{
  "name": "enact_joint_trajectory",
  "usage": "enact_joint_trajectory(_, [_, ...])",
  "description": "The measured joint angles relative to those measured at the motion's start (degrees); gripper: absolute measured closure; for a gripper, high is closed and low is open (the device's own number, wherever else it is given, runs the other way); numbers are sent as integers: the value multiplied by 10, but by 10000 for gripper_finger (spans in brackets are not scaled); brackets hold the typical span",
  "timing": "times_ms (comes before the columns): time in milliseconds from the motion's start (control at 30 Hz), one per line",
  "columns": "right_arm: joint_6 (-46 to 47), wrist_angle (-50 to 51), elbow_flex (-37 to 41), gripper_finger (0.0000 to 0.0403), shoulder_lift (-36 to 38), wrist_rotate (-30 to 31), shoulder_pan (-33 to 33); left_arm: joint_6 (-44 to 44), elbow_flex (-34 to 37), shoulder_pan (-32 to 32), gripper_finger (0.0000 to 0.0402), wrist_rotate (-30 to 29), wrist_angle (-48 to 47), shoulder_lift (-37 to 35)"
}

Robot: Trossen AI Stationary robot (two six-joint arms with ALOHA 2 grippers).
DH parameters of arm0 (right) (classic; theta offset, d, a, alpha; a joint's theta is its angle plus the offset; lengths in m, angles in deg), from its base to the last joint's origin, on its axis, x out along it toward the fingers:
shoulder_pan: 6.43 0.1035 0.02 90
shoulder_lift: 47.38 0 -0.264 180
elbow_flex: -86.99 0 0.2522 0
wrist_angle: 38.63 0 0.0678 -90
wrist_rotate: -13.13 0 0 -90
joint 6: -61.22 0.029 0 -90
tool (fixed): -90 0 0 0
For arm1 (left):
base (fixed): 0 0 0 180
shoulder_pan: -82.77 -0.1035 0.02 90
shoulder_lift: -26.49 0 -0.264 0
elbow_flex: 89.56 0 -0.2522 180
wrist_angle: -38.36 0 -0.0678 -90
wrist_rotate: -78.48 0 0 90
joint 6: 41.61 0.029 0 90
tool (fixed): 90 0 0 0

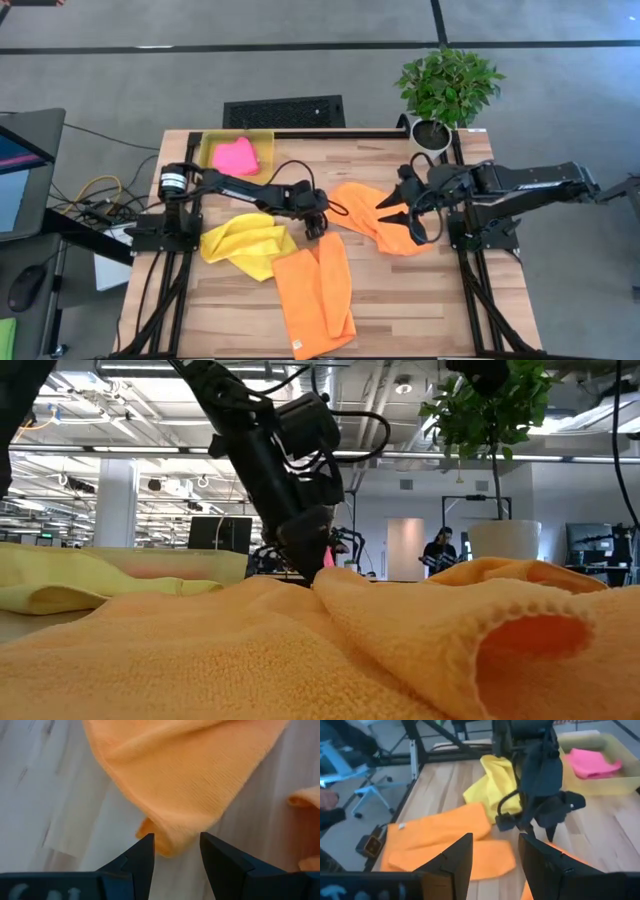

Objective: Fold microfiber towels
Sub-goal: Fold the right orange microfiber cloth

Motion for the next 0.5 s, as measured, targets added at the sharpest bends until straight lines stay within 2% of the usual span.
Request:
enact_joint_trajectory(167, [4,1,0,220,0,6,-14,12,0,-11,253,56,0,0])
enact_joint_trajectory(267, [4,1,0,220,0,6,-23,-5,0,-12,272,67,-8,0])
enact_joint_trajectory(367, [4,1,0,220,0,6,-29,-22,0,-13,308,79,-23,0])
enact_joint_trajectory(500, [5,1,0,220,0,6,-36,-33,0,-13,380,80,-30,0])
